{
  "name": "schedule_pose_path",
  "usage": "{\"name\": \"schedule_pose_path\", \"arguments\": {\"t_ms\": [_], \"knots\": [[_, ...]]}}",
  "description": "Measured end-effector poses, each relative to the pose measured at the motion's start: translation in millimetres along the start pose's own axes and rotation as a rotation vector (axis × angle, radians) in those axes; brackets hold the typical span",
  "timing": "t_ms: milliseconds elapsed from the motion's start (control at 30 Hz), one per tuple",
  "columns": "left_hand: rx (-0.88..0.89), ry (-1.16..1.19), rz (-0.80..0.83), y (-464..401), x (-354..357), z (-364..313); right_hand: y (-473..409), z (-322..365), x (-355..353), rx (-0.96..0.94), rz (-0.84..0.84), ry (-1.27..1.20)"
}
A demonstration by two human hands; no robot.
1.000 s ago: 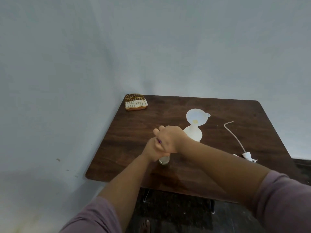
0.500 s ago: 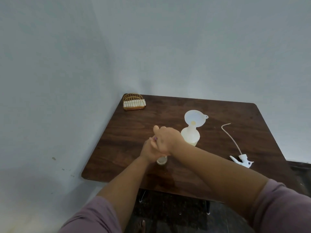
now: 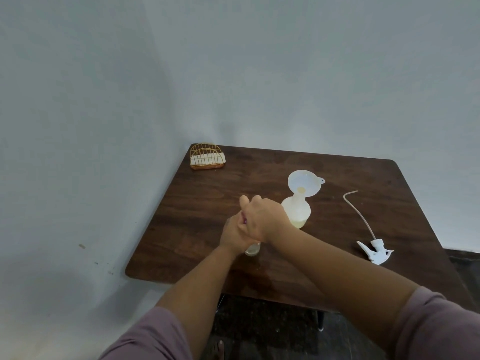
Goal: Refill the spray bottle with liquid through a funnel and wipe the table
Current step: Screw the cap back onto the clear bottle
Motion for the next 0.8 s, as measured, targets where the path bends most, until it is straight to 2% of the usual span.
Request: {"name": "schedule_pose_path", "arguments": {"t_ms": [167, 233, 300, 400, 600, 700, 800], "knots": [[-0.014, -0.036, 0.032, -1.9, -1.0, 3.3, 0.1, 3.2, -5.6, 0.003, 0.014, -0.033], [-0.066, -0.007, -0.008, -1.8, 2.2, 5.6, -0.2, 3.8, -6.2, 0.062, 0.016, -0.061], [-0.097, -0.088, -0.067, -1.6, 6.8, 6.1, 1.0, 4.1, -2.5, 0.139, 0.023, -0.120], [-0.087, -0.183, -0.062, -1.8, 9.0, 3.0, 2.4, 4.6, 0.2, 0.192, -0.006, -0.172], [-0.040, -0.190, -0.025, -6.3, 6.9, 0.8, 2.9, -2.4, -0.1, 0.180, -0.040, -0.184], [-0.038, -0.178, -0.097, -2.3, 10.6, 5.8, 7.6, -2.0, 4.7, 0.189, -0.083, -0.180], [-0.047, -0.241, -0.047, 2.3, 15.3, 6.3, 7.9, -3.0, 9.2, 0.152, -0.158, -0.214]]}}
Point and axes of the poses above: each hand's wrist, its own y-axis away from the middle knuckle, its own x-axis out of the palm, z = x × y, the point moved 5 cm from there along -y, towards the middle knuckle, and after that the axes turned 1 degree about y, right-handed, at the moved point
